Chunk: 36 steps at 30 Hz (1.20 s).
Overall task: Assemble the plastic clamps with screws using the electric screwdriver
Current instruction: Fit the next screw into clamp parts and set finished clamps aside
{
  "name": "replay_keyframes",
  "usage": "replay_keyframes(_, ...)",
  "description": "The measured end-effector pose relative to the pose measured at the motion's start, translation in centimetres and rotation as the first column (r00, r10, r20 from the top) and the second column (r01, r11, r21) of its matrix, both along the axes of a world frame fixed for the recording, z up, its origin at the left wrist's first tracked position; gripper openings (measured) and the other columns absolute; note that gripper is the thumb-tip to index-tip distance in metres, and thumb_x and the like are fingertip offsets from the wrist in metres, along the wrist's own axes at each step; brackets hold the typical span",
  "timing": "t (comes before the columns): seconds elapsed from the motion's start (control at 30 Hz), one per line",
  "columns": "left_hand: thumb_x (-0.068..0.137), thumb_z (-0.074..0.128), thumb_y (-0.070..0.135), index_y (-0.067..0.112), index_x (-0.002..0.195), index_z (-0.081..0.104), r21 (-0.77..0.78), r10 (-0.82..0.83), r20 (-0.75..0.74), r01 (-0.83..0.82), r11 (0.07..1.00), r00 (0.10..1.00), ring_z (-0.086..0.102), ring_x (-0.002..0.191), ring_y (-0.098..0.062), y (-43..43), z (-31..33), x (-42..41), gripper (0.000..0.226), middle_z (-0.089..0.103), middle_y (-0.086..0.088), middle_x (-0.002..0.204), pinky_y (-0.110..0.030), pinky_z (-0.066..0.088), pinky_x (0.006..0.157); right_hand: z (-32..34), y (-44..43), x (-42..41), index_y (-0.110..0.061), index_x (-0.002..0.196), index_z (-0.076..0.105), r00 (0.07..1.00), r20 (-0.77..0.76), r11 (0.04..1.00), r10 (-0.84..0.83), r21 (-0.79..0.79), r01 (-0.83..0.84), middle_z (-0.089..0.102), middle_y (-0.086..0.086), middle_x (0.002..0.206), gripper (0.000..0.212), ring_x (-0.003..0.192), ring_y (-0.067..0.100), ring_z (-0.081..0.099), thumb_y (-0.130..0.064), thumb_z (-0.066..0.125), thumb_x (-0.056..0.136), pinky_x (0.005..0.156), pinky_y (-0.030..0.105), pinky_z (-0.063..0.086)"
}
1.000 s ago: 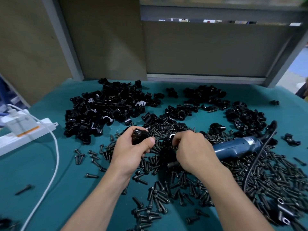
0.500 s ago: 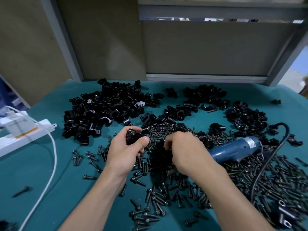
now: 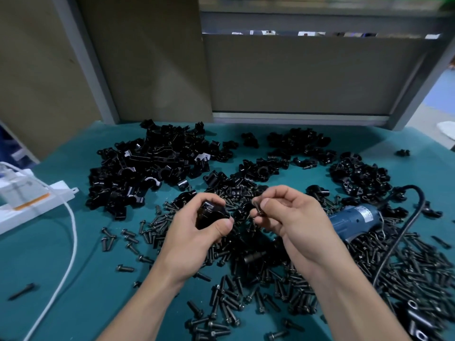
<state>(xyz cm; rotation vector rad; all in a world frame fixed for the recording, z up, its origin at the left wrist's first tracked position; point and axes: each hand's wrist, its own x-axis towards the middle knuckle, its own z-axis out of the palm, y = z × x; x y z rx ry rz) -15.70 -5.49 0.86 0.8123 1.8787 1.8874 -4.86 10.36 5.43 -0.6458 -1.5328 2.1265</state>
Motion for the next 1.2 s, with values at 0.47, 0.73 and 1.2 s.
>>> replay_keyframes(0.47,0.081,0.081,0.027,0.036,0.104,0.069,0.035,-0.056,-0.007,0.056,0.998,0.998,0.060,0.066,-0.007,0.1,0.2,-0.1,0.027,0.070,0.008,0.084,-0.021,0.052,0.062,-0.2,-0.6,0.1,-0.007,0.088,0.072,0.998,0.017,0.994,0.054,0.097,-0.055,0.071,0.013,0.069,0.012,0.052,0.019,0.062,-0.017,0.072,0.094,0.047,0.023,0.050)
replay_keyframes(0.73,0.083,0.079,0.026,0.035,0.101,0.068,0.040,-0.124,0.049,0.122,0.992,0.991,0.062,0.067,-0.013,0.1,0.2,0.3,0.023,0.069,0.007,0.076,-0.023,0.053,0.064,-0.6,-0.6,0.1,-0.009,0.089,0.080,0.997,0.009,0.981,0.081,0.179,-0.081,0.077,0.017,0.081,0.017,0.066,0.024,0.072,0.003,0.070,0.093,0.062,0.026,0.058)
replay_keyframes(1.2,0.083,0.081,0.024,0.034,0.106,0.068,0.004,-0.155,0.002,0.155,0.988,0.988,0.062,0.069,-0.011,0.0,0.0,-0.1,0.029,0.068,0.009,0.078,-0.023,0.053,0.063,-1.4,-1.2,-0.1,-0.022,0.075,0.073,0.989,0.145,0.793,-0.037,0.606,-0.059,0.071,0.003,0.060,0.019,0.050,0.018,0.066,-0.015,0.077,0.092,0.052,0.026,0.055)
